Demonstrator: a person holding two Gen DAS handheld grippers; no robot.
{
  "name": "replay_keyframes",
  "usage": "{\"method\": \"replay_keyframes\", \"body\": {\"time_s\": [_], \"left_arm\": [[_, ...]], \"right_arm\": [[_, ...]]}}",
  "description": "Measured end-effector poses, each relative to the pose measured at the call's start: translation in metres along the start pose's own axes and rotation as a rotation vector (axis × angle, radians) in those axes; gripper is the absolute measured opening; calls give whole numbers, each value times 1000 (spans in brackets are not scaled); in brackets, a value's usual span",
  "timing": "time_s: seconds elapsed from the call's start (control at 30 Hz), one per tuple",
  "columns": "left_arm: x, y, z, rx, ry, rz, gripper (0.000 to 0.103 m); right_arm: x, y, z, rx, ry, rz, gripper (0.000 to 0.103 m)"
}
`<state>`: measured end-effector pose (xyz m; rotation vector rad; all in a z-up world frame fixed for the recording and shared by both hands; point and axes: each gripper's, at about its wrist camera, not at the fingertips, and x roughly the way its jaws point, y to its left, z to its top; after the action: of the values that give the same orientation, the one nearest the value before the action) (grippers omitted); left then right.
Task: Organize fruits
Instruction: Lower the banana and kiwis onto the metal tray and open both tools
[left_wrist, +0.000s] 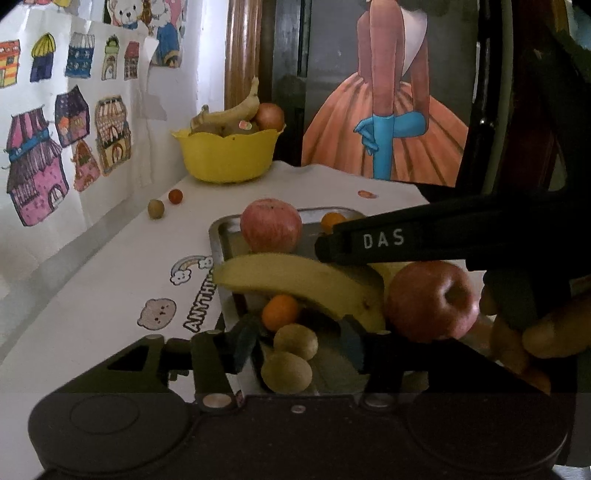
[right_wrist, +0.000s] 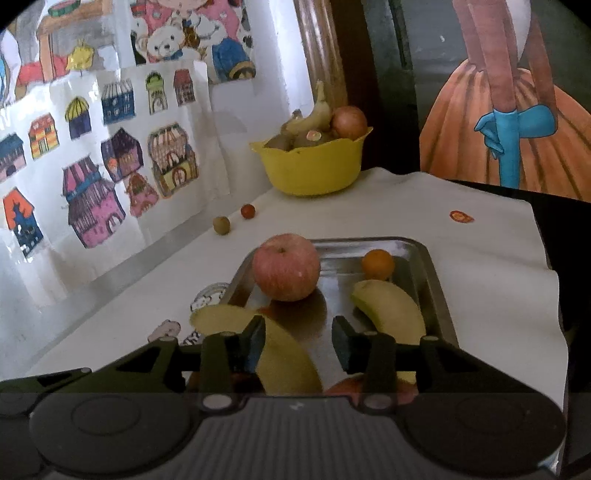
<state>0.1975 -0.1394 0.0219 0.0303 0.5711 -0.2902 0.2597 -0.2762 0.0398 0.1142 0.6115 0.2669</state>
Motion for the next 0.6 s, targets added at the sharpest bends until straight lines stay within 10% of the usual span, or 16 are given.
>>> {"method": "replay_keyframes", "body": {"time_s": [0.4, 0.6], "left_arm": [[-49, 18, 2, -33, -123, 49, 99], [-74, 37, -3, -54, -161, 100, 102]], "right_arm": [[-44, 1, -1, 48, -100, -1, 89], [-72, 9, -5, 57, -146, -23, 103]]}}
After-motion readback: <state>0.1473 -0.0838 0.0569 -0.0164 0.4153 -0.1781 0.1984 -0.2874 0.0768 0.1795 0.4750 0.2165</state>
